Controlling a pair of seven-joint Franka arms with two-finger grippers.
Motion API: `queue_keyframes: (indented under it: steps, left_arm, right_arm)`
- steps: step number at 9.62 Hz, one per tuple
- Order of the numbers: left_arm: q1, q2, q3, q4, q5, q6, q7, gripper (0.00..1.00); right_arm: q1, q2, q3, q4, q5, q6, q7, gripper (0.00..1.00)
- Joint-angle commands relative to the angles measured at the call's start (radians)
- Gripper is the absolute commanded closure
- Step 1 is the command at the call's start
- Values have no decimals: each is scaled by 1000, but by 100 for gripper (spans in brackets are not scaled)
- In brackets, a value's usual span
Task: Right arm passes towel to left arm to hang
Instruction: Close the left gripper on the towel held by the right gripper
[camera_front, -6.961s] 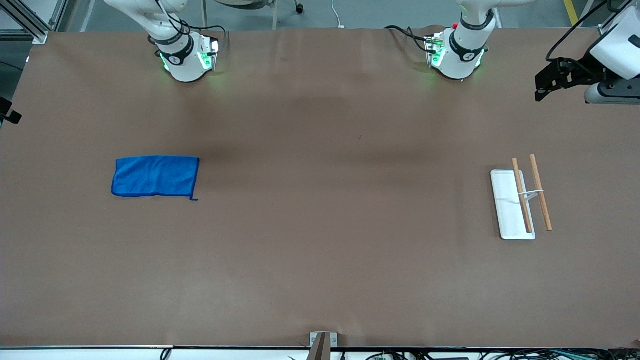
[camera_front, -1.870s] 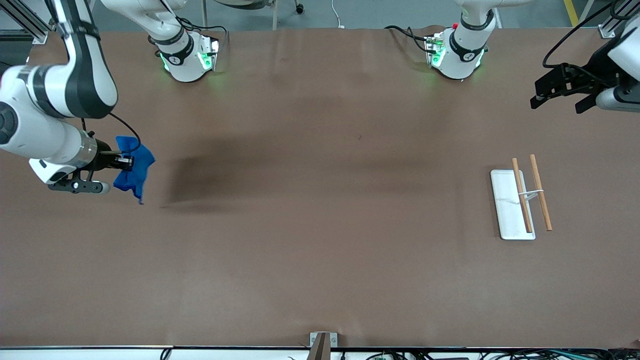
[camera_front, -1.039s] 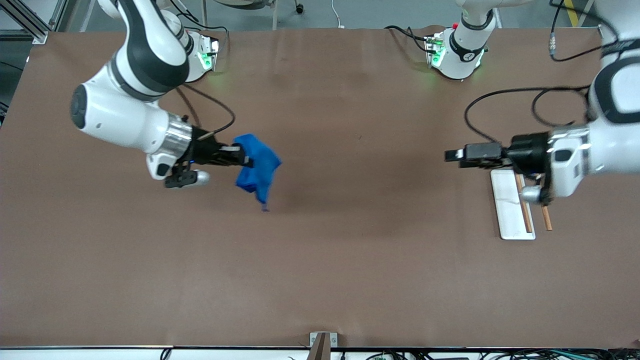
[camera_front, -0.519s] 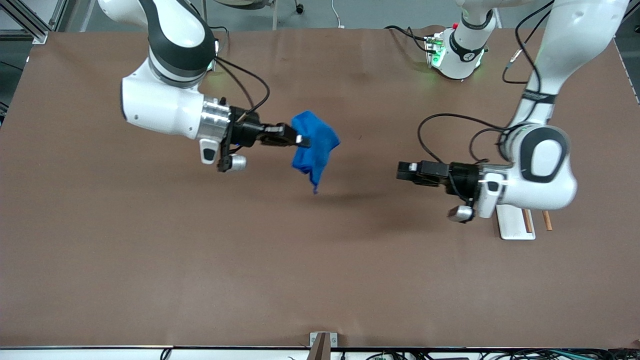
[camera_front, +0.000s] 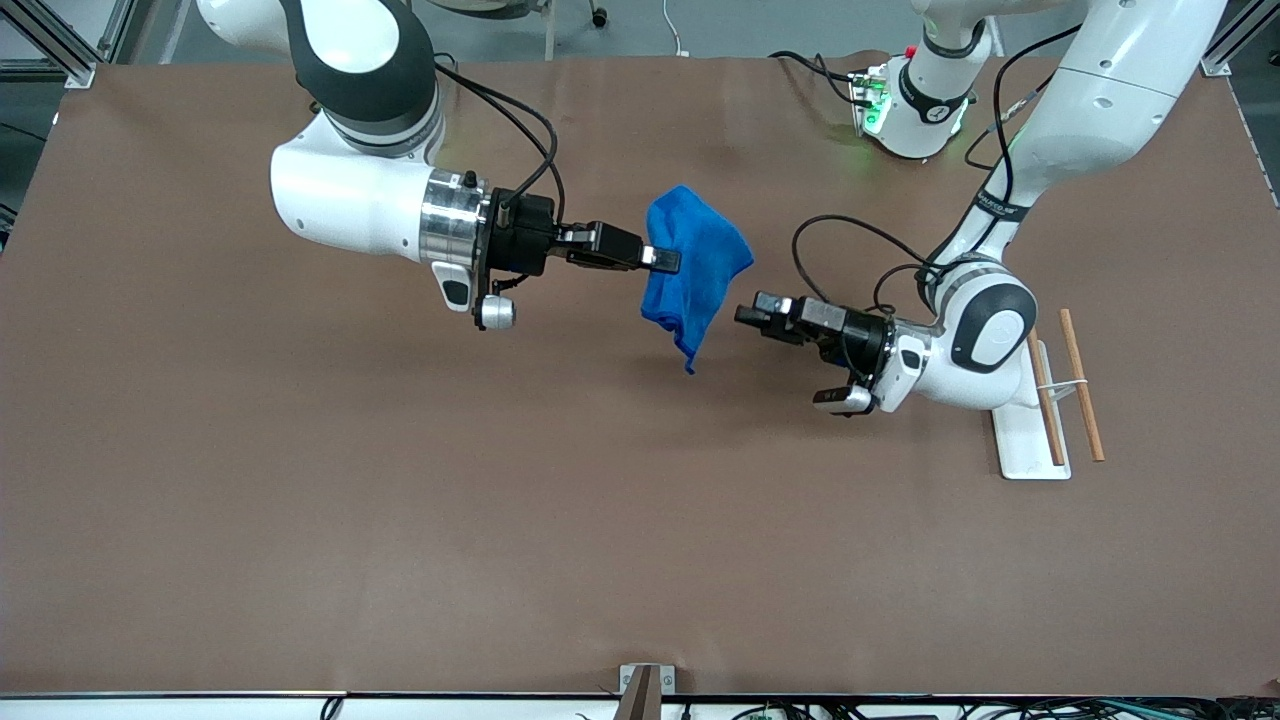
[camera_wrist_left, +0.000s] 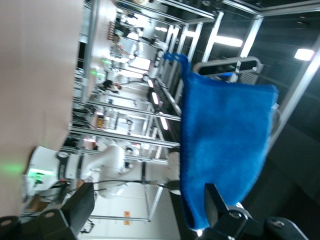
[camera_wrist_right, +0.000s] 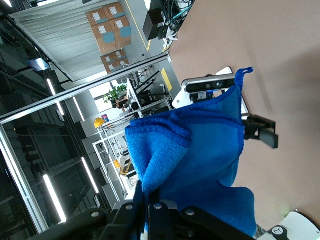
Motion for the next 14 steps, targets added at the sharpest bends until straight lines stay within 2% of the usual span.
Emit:
queue_keyframes:
  steps: [1, 3, 6, 11, 12, 14]
  left_arm:
    - [13, 5, -31, -45, -64, -11, 24, 5]
    - [10, 3, -69, -45, -138, -11, 12, 9]
    - [13, 5, -72, -39, -141, -10, 9, 25]
    - [-1, 103, -72, 79, -146, 45, 10, 29]
    - [-2, 101, -74, 84, -169, 55, 9, 39]
    - [-1, 95, -75, 86, -175, 55, 7, 66]
  right_arm:
    - [32, 49, -10, 52, 30, 39, -2, 100]
    - [34, 60, -10, 65, 30, 41, -2, 100]
    - [32, 61, -12, 65, 27, 39, -2, 100]
    - [32, 61, -12, 65, 27, 41, -2, 100]
    - [32, 61, -12, 65, 27, 41, -2, 100]
    - [34, 61, -12, 65, 28, 42, -2, 100]
